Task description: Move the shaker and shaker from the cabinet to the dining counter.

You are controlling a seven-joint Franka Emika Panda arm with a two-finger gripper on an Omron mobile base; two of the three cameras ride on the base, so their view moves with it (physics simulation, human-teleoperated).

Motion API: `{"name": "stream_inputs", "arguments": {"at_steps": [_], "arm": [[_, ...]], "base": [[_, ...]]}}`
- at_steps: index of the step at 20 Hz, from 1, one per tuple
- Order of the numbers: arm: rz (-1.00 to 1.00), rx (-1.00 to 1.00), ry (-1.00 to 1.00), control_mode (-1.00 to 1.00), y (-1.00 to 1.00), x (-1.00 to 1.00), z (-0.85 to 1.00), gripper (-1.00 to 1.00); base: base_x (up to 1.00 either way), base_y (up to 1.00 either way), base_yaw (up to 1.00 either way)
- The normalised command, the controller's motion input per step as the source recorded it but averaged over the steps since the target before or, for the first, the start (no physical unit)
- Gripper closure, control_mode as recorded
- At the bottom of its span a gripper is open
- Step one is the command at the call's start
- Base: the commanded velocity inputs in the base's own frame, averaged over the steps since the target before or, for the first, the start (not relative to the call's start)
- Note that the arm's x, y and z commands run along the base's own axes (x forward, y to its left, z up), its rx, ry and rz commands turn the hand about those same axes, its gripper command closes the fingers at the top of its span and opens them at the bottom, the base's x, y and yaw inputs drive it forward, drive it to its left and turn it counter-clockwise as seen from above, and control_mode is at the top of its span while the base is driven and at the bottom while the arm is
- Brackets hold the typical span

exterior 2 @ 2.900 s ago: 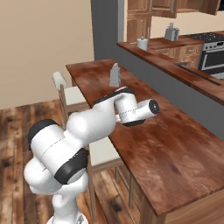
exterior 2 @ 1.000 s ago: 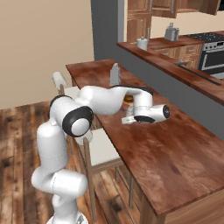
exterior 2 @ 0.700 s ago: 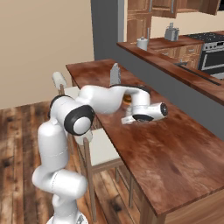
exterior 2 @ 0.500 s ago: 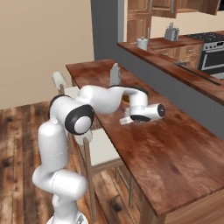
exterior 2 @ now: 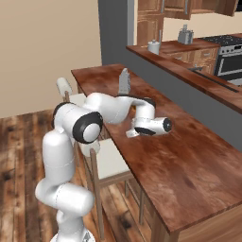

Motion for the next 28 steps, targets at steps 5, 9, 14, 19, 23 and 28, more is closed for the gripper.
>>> {"name": "stream_inputs", "arguments": {"at_steps": [5, 9, 14, 19, 23, 28], "arm": [[0.0, -0.01, 0.0, -1.0, 0.0, 0.19, -0.13, 1.0], [-0.01, 0.0, 0.02, -1.0, -0.07, 0.2, -0.07, 1.0], [-0.02, 0.0, 0.03, -1.0, -0.09, 0.22, -0.09, 1.0], [0.0, 0.0, 0.01, -1.0, -0.08, 0.25, -0.09, 1.0], [0.0, 0.0, 0.0, -1.0, -0.03, 0.22, -0.11, 1.0], [0.0, 0.0, 0.0, -1.0, -0.01, 0.2, -0.15, 1.0]], "base": [[0.0, 0.0, 0.0], [0.0, 0.0, 0.0], [0.0, 0.0, 0.0], [0.0, 0.0, 0.0], [0.0, 0.0, 0.0], [0.0, 0.0, 0.0]]}}
